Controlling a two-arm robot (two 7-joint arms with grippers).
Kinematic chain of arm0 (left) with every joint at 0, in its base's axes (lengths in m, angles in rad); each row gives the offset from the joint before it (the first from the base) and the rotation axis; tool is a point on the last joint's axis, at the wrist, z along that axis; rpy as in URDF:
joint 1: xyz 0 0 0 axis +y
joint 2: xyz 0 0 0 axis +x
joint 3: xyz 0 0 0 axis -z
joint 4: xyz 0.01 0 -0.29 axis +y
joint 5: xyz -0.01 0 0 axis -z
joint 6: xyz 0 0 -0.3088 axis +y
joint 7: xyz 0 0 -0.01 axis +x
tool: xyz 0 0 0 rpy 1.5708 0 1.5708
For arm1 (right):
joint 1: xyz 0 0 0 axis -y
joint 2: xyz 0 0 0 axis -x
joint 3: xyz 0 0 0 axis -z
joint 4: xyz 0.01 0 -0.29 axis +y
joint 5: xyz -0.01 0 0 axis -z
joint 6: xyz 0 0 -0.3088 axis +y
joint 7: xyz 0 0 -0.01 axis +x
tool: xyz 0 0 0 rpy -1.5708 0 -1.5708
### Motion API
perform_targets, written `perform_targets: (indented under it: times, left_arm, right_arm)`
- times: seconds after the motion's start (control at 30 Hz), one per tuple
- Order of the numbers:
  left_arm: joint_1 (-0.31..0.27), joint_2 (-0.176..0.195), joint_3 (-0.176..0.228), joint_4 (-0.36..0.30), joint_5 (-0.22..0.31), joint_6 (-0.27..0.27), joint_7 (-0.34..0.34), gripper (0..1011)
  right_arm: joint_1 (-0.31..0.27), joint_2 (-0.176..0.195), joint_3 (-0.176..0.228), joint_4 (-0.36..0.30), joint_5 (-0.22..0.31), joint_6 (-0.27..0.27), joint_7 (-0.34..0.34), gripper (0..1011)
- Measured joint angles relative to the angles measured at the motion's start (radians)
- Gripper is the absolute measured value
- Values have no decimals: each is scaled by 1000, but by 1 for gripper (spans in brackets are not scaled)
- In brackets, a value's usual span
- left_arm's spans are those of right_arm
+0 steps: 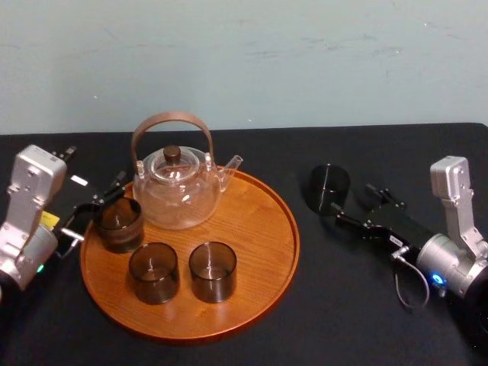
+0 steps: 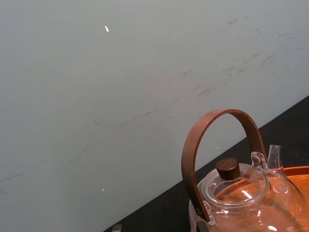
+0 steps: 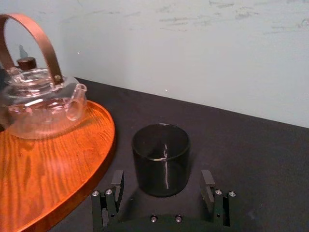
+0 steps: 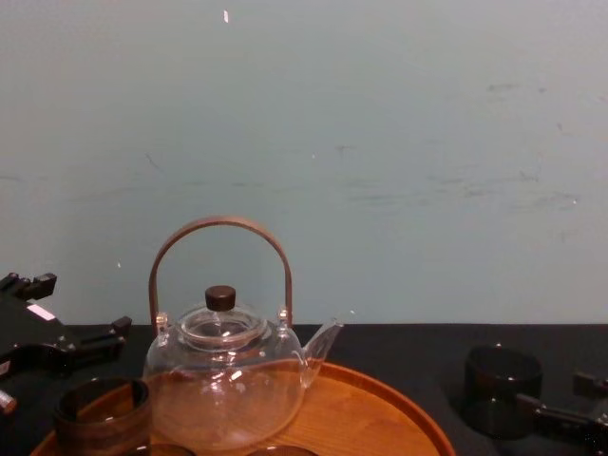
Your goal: Pick up the glass from the table and place it on the tray.
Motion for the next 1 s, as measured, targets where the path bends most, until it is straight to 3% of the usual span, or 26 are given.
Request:
perform_targets:
  times: [1.0]
  left_arm:
    - [0,0,0,0,0,0,0,1001]
  right_arm:
    - [245,-98,-54,351,-94,-86,70,1002]
